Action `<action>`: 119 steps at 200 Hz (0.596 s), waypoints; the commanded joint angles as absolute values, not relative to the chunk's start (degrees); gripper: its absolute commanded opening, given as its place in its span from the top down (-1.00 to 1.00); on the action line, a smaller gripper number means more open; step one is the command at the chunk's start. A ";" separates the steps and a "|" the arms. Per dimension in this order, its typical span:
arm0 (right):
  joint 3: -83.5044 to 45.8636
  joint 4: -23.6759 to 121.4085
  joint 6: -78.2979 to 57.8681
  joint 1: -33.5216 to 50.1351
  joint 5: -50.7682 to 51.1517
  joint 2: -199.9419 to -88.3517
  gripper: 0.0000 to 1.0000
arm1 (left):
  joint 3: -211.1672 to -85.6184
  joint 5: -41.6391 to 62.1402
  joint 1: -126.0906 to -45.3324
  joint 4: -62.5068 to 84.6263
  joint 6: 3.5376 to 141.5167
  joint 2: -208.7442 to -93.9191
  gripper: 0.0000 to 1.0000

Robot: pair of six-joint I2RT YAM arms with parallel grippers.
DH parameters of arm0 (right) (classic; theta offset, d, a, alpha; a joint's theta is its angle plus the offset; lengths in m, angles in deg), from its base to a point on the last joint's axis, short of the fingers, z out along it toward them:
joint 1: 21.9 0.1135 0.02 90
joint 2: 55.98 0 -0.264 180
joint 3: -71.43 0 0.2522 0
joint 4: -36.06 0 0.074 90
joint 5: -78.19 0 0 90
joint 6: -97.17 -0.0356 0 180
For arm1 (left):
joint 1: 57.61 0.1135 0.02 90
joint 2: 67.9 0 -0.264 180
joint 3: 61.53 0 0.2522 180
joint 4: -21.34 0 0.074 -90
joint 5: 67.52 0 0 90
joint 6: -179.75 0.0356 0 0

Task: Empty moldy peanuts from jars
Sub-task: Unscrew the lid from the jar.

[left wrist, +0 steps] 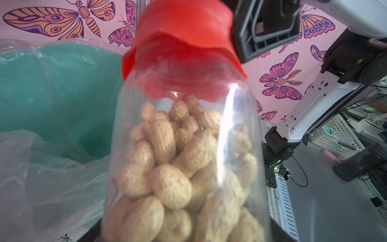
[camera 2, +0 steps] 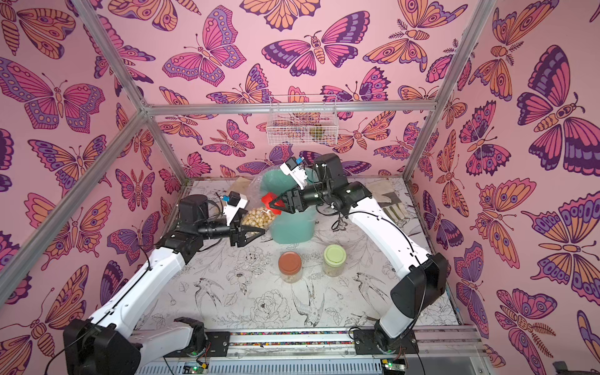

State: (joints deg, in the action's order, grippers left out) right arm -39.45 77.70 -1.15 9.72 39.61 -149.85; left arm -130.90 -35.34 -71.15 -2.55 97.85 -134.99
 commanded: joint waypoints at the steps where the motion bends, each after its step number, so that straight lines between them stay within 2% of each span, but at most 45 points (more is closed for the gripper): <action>1: -43.13 81.45 12.51 9.89 45.45 -149.84 0.33 | -131.10 -34.92 -70.71 -3.22 96.34 -134.13 1.00; 37: -45.27 80.29 8.26 10.00 46.46 -151.21 -0.49 | -130.69 -35.00 -70.71 -3.32 96.43 -133.90 1.00; 67: -42.50 72.71 0.47 10.01 47.29 -150.04 -1.00 | -130.81 -35.09 -70.71 -3.28 96.51 -133.73 1.00; 93: -41.86 69.75 -5.42 10.01 46.28 -149.87 -0.98 | -130.75 -35.00 -70.72 -3.30 96.65 -133.63 1.00; 119: -42.58 70.41 -14.25 9.87 36.08 -149.00 -0.98 | -130.66 -34.66 -70.77 -3.32 96.69 -133.43 1.00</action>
